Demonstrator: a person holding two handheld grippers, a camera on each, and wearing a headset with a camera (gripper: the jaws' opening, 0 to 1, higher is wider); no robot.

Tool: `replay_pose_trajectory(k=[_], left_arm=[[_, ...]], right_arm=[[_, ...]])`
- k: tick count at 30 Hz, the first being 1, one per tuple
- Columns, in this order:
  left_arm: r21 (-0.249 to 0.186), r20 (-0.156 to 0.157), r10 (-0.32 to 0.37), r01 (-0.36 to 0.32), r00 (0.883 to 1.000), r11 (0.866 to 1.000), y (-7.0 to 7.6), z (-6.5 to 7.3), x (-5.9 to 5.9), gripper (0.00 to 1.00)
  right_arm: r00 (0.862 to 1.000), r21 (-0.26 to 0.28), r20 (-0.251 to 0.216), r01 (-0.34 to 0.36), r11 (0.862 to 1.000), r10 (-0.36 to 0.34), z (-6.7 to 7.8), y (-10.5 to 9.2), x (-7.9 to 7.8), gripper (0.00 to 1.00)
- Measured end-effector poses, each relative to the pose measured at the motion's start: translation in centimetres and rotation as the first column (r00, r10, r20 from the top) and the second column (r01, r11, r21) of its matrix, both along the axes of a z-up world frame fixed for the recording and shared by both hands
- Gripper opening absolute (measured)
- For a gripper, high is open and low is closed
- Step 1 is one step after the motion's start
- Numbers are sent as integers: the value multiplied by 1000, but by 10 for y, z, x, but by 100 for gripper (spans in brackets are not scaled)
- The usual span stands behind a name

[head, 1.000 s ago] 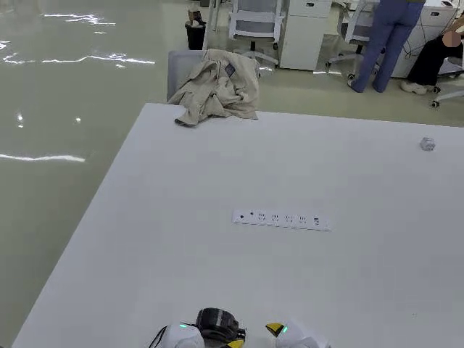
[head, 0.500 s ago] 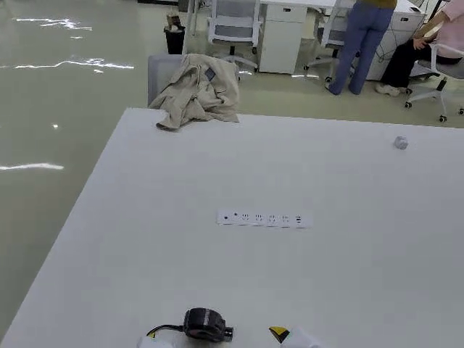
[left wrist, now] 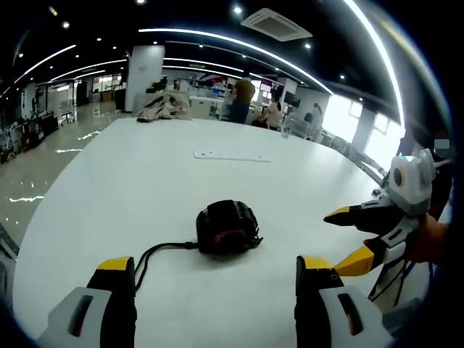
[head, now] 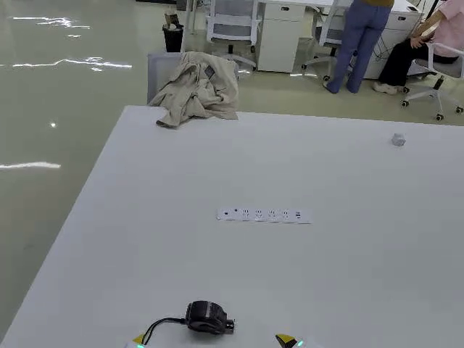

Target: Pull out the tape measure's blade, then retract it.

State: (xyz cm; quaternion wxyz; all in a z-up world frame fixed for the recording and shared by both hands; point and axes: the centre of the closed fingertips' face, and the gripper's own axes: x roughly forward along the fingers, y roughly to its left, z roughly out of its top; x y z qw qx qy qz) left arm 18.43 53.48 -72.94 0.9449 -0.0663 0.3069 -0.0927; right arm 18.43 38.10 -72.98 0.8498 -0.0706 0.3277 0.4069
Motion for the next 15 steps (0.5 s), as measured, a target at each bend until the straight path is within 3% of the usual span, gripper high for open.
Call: replay_pose_trajectory(k=[11, 15], left_arm=[[1, 12, 6, -6, 1000, 1000, 2, 11, -13, 91], [3, 1, 7, -7, 1000, 1000, 5, 13, -19, 92]], right_arm=[[999, 17, -13, 53, 998, -53, 17, -2, -16, 75], [999, 14, -13, 53, 999, -53, 20, -4, -20, 77]])
